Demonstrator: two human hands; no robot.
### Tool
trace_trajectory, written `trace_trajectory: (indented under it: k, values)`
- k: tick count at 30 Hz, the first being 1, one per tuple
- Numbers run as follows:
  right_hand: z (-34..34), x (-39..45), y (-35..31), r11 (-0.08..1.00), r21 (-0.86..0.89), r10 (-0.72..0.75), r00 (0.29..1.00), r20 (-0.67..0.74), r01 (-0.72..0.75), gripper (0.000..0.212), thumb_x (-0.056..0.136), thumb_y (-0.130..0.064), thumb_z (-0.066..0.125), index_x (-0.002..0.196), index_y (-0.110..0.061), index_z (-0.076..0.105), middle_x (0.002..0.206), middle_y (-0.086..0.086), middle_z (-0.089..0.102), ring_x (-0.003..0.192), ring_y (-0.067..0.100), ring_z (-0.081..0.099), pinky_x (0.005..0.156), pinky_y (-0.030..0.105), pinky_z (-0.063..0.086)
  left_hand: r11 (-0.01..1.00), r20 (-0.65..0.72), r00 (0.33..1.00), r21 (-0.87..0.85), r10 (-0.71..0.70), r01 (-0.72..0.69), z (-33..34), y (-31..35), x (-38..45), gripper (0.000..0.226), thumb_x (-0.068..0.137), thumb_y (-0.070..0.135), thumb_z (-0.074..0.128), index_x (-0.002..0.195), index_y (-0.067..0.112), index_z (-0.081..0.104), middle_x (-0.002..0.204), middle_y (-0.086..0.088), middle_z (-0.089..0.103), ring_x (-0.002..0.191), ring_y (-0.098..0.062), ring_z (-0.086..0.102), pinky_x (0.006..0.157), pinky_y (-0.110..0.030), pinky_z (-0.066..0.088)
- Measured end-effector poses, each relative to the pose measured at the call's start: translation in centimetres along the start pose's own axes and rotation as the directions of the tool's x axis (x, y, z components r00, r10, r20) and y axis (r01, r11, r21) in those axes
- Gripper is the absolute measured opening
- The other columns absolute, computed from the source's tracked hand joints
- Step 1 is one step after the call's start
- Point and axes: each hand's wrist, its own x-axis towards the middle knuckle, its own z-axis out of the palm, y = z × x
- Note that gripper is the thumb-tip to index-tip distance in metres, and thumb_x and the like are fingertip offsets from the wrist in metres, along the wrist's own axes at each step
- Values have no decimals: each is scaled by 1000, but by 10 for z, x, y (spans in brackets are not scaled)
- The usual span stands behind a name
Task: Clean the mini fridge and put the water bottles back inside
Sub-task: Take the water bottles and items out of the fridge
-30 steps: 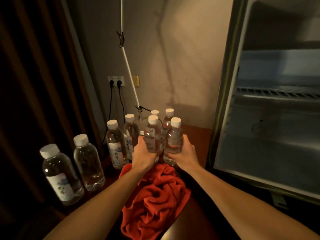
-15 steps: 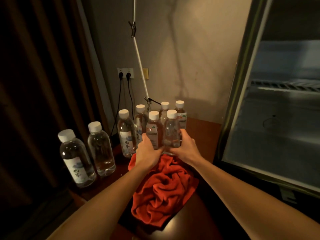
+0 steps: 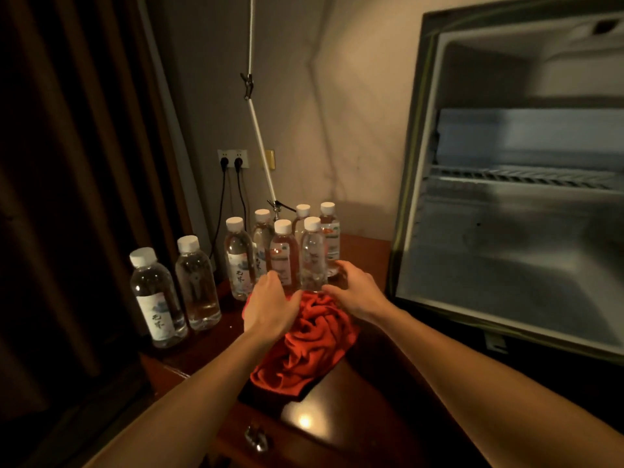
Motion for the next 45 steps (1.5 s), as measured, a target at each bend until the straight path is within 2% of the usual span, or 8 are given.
trace_trajectory:
  k: [5, 11, 14, 18, 21, 25, 33, 45]
  values:
    - [-38, -40, -1, 987, -161, -23, 998, -54, 14, 66, 87, -38, 68, 143, -11, 44, 140, 10, 54, 129, 24, 49, 101, 27, 37, 978, 20, 978, 17, 209, -210, 1, 38, -31, 33, 90, 44, 59, 107, 17, 55, 109, -2, 59, 107, -21, 55, 88, -40, 49]
    - [-83, -86, 13, 934, -357, -31, 992, -120, -14, 66, 91, -42, 63, 146, -13, 41, 147, 7, 48, 134, 24, 44, 108, 37, 39, 900, 114, 904, 103, 412, -423, 10, 87, -58, 44, 92, 48, 55, 123, 16, 54, 122, -4, 58, 118, -24, 53, 95, -40, 46]
    - [-102, -108, 23, 900, -433, -4, 991, -133, -55, 67, 92, -42, 61, 148, -14, 37, 151, 5, 41, 139, 22, 37, 112, 37, 35, 854, 155, 863, 144, 480, -501, 16, 106, -71, 44, 91, 49, 54, 121, 15, 55, 123, -4, 58, 118, -24, 53, 95, -40, 46]
    - [-125, -140, 41, 771, -634, -8, 995, -104, -61, 65, 94, -42, 57, 148, -15, 35, 154, 7, 35, 142, 23, 29, 115, 37, 25, 767, 171, 783, 160, 598, -621, 29, 129, -85, 36, 90, 49, 53, 110, 19, 58, 116, 2, 59, 116, -20, 54, 94, -33, 43]
    - [-145, -168, 52, 666, -737, 4, 989, -151, -115, 63, 94, -43, 55, 147, -15, 37, 152, 8, 36, 141, 25, 30, 116, 39, 23, 682, 163, 700, 157, 696, -714, 44, 150, -97, 46, 92, 50, 51, 126, 19, 54, 133, 2, 54, 129, -18, 46, 107, -32, 34]
    - [-174, -207, 60, 636, -737, 42, 964, -263, -229, 63, 94, -42, 56, 148, -16, 36, 154, 8, 35, 142, 25, 27, 117, 40, 21, 565, 154, 586, 157, 796, -810, 61, 186, -118, 60, 94, 51, 48, 143, 17, 41, 149, 0, 42, 138, -18, 35, 115, -34, 24]
    - [-235, -304, 57, 616, -667, 104, 883, -459, -419, 60, 95, -34, 54, 150, -19, 34, 159, 3, 25, 147, 18, 18, 118, 35, 17, 426, 116, 426, 18, 897, -904, 77, 270, -184, 55, 91, 46, 50, 138, 17, 46, 143, -1, 48, 133, -19, 41, 112, -34, 29]
    - [-293, -449, 66, 513, -582, 216, 751, -624, -631, 65, 97, -43, 53, 151, -16, 30, 160, 4, 23, 147, 20, 18, 118, 37, 18, 318, 92, 307, -145, 947, -937, 76, 355, -300, 50, 92, 50, 51, 133, 22, 46, 137, 4, 51, 130, -18, 45, 109, -38, 34]
